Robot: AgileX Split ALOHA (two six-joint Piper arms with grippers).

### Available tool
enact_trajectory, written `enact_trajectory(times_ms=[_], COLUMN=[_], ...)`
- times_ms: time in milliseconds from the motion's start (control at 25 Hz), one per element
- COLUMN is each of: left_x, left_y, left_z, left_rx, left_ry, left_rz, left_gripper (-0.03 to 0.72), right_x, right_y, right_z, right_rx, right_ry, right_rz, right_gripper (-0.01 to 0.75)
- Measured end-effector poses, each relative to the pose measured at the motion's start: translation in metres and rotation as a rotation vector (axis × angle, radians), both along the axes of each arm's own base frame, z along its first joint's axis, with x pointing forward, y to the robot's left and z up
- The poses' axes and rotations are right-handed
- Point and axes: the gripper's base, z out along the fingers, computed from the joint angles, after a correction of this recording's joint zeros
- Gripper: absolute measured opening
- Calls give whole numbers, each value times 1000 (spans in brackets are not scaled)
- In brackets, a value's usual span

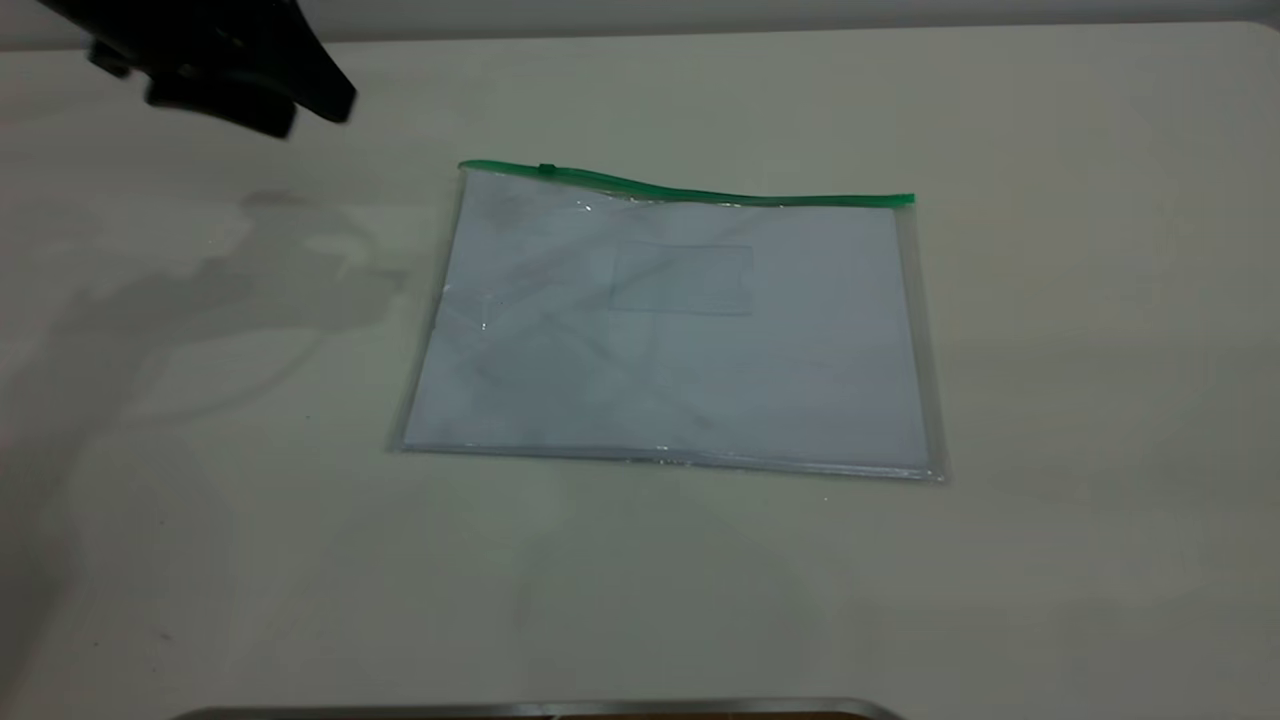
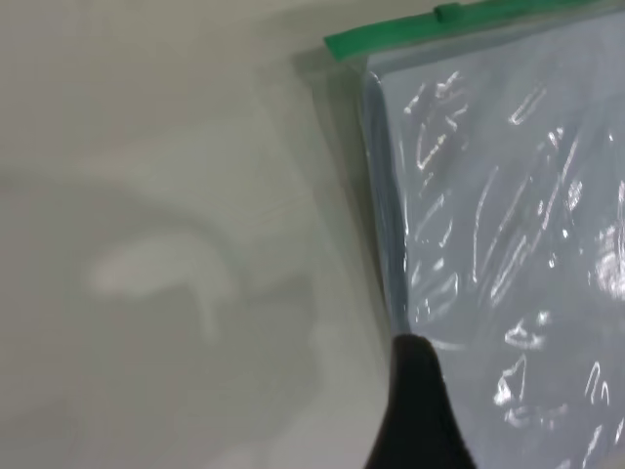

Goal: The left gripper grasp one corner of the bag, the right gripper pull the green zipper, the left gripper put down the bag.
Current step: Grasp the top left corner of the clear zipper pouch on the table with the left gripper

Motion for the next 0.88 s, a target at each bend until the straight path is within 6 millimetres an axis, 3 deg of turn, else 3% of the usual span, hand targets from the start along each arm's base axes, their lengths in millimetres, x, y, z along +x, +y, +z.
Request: enact_trajectory(times_ms=[320,680,880], left_x=[22,45,49], left_y=[-7,-14,-27], left_z=[-55,-84,-96], left_rx=[-92,-167,-178], left_ry=[28,-5,-1], left_rz=[-8,-20,-53], left_gripper=[590,590,590], right_x=[0,0,0], right_y=[0,0,0], right_z=[0,0,0], right_rx=[22,29,29], right_ry=[1,0,0], right_rz=[-13,-17,-19], right_gripper=[468,468,468])
